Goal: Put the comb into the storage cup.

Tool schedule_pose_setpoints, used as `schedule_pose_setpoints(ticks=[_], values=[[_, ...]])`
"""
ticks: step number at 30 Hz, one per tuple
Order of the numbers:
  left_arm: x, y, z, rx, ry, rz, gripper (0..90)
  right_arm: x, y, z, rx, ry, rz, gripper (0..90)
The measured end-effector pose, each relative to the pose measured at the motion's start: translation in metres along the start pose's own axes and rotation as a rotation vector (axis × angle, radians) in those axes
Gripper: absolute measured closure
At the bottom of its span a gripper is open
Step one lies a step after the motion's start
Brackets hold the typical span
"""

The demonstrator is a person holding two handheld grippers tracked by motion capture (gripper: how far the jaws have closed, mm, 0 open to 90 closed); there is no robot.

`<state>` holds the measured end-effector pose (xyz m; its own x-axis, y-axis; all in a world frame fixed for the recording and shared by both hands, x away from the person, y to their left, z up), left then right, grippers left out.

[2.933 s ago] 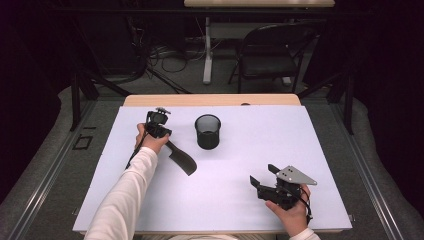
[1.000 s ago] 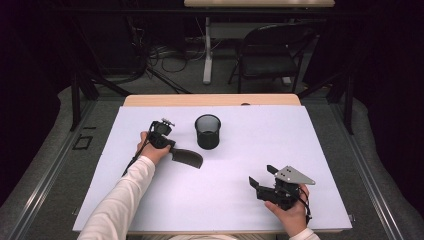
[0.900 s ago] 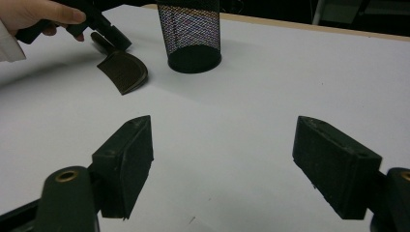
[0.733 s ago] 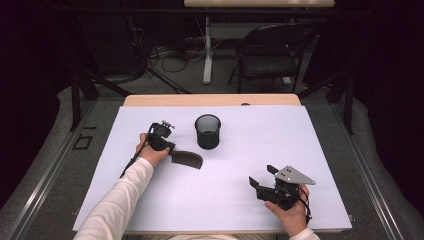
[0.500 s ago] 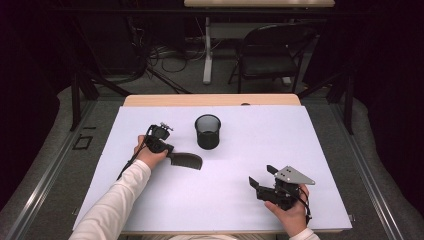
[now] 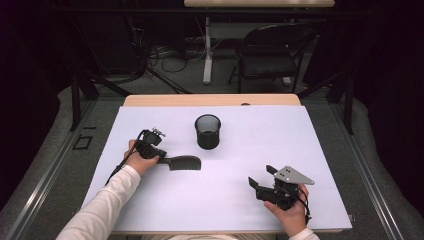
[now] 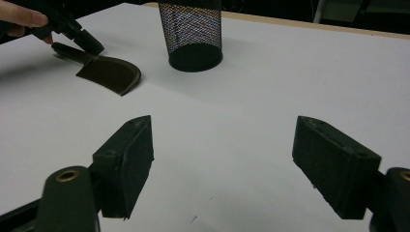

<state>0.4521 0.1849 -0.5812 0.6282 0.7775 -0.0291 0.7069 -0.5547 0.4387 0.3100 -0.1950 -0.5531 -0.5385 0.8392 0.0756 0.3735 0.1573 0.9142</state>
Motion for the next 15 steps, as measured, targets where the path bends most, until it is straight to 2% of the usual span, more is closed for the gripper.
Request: schedule_pose_setpoints(ticks=[6,15], values=[[0.004,-0.012,-0.006,0.0,-0.005,-0.004,90.0,0.0,0.0,0.0,0.003,0.001,0.0,22.3],[0.002,-0.032,-0.015,-0.008,-0.023,-0.001,90.0,0.001,0.0,0.001,0.004,0.001,-0.002,22.3]])
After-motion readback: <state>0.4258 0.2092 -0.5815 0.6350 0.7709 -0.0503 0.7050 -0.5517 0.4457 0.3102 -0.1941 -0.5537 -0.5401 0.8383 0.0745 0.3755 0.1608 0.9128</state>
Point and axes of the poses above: each handheld gripper's, and its own axes: z roughly forward along the jaws, y roughly out of its top, x roughly to its left, the point moved 5 cm from there along z, roughly forward along the jaws, and after that the axes turned 1 degree about y, right-handed, at the moved point
